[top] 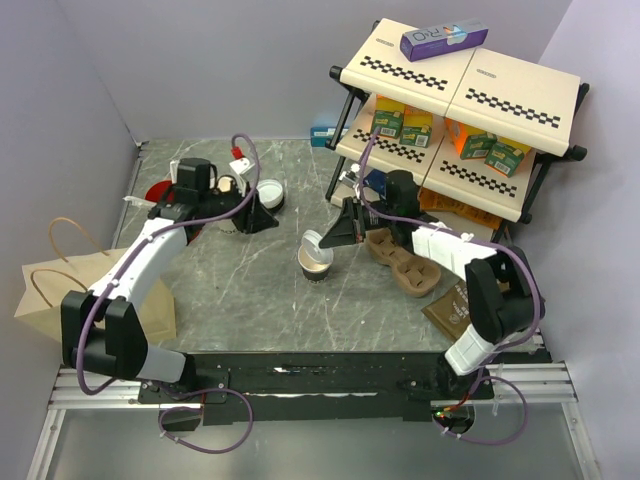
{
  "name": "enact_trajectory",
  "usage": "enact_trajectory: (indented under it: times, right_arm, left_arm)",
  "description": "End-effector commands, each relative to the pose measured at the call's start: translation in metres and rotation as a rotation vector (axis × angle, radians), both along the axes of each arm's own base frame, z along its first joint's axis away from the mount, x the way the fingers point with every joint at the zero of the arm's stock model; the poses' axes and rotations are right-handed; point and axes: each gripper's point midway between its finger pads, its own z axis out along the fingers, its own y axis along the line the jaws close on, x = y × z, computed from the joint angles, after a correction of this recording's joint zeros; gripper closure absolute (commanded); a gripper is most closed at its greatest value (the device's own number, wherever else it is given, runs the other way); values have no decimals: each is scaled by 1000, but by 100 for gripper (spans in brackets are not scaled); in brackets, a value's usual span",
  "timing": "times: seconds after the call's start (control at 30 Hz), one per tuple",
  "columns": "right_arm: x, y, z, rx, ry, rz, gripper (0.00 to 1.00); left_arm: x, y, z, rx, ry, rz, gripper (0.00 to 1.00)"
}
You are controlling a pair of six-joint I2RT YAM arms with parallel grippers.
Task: Pack the takeout coffee
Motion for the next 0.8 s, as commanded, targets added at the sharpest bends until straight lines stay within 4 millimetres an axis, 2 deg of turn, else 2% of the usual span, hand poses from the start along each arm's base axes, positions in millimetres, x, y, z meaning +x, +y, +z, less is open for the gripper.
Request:
enact_trajectory:
  times: [0.0, 0.03, 0.33, 0.47, 0.77]
  right_arm:
    - [-10, 1, 25, 84, 59, 93, 100]
    - [-8, 1, 25, 97, 36, 90, 100]
    - [11, -5, -13, 36, 211, -12, 97]
    - [15, -5, -17, 31, 226, -33, 97]
    - [25, -9, -36, -11, 281, -82, 97]
  left_arm:
    - [-6, -18, -2, 13, -37, -67, 56]
    - [-8, -22, -4, 19, -33, -79, 56]
    - [-28, -53, -17, 31, -38, -226, 54]
    - [-39, -65, -27, 54, -47, -305, 53]
    - [-40, -79, -33, 61, -57, -338, 53]
